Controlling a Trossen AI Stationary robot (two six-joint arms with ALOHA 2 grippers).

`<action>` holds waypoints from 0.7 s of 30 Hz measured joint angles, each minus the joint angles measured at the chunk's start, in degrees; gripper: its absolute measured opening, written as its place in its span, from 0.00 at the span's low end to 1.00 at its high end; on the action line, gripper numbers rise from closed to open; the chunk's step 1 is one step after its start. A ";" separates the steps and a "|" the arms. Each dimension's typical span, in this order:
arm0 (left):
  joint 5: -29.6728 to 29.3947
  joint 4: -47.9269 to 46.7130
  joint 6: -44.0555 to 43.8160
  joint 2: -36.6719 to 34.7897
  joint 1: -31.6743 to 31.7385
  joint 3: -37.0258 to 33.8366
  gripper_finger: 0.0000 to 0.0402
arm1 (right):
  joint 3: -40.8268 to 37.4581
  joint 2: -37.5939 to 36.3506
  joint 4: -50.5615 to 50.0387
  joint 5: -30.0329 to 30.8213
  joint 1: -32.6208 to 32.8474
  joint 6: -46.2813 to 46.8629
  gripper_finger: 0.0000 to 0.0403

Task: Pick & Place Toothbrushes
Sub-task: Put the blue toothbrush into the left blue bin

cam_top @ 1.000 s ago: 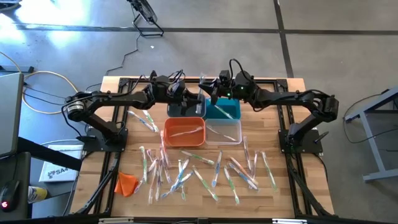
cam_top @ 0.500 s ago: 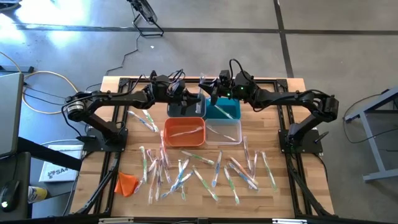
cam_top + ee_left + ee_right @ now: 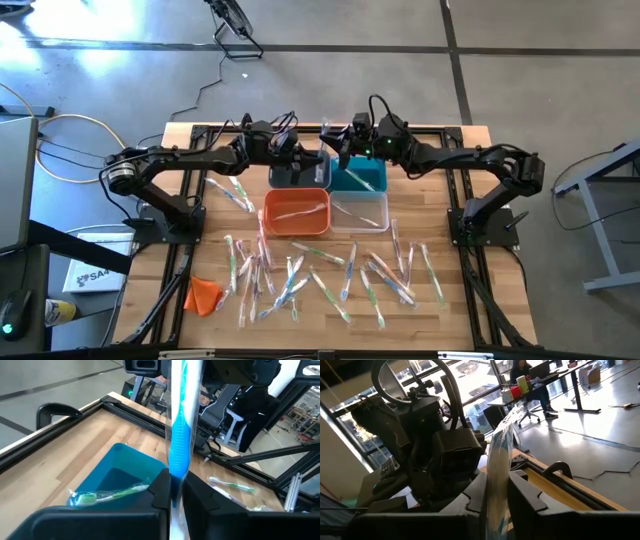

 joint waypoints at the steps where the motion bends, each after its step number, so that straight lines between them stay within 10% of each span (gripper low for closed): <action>1: 0.05 -0.06 -0.13 0.00 -0.01 0.00 0.04 | 0.00 0.00 -0.02 -0.72 -0.02 0.00 0.13; 21: 0.23 -0.23 -0.29 0.00 0.07 0.00 0.04 | -0.02 -8.02 -8.03 -4.90 -3.74 3.84 0.63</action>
